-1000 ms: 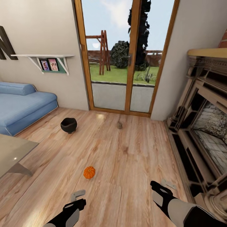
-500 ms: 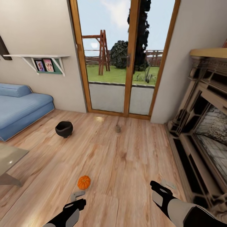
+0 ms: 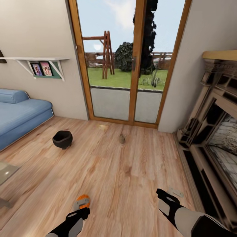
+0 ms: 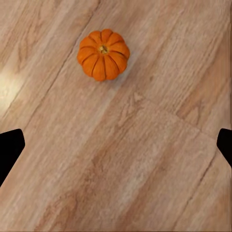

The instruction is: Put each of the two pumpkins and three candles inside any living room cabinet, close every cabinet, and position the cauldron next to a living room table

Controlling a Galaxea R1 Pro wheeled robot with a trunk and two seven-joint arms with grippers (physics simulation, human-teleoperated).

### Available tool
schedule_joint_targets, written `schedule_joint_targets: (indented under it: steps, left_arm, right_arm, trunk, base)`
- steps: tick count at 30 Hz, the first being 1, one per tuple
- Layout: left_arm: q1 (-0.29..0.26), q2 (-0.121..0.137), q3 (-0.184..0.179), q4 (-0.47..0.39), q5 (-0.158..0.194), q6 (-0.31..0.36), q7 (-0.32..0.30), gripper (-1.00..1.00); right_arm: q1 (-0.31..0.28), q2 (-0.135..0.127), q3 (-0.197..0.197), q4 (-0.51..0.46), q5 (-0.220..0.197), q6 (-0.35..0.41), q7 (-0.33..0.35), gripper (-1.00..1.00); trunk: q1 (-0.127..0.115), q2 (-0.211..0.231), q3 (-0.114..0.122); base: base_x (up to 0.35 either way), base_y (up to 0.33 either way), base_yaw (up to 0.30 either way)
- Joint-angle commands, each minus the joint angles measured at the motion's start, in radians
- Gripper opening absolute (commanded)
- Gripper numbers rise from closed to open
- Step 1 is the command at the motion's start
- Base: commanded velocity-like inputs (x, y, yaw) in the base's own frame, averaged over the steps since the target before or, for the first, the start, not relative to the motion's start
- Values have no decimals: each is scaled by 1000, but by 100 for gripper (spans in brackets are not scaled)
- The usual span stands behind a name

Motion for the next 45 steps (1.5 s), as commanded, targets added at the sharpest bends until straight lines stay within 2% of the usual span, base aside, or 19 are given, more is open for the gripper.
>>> schedule_joint_targets:
  steps: [1, 27, 45]
  left_arm:
    - [-1, 1, -8, -2, 7, 3, 8, 100]
    - [0, 1, -9, -2, 11, 3, 6, 100]
    - [0, 1, -9, -2, 11, 3, 6, 100]
  right_arm:
    - [-1, 1, 8, 1, -9, -2, -2, 100]
    - [-1, 2, 12, 2, -8, -2, -3, 100]
    - [-1, 2, 12, 2, -8, -2, -3, 100]
  trunk:
    - [0, 0, -1]
    - [0, 0, -1]
    - [0, 0, -1]
  base:
    - [314, -67, 0]
    - [306, -127, 3]
    - [292, -126, 112]
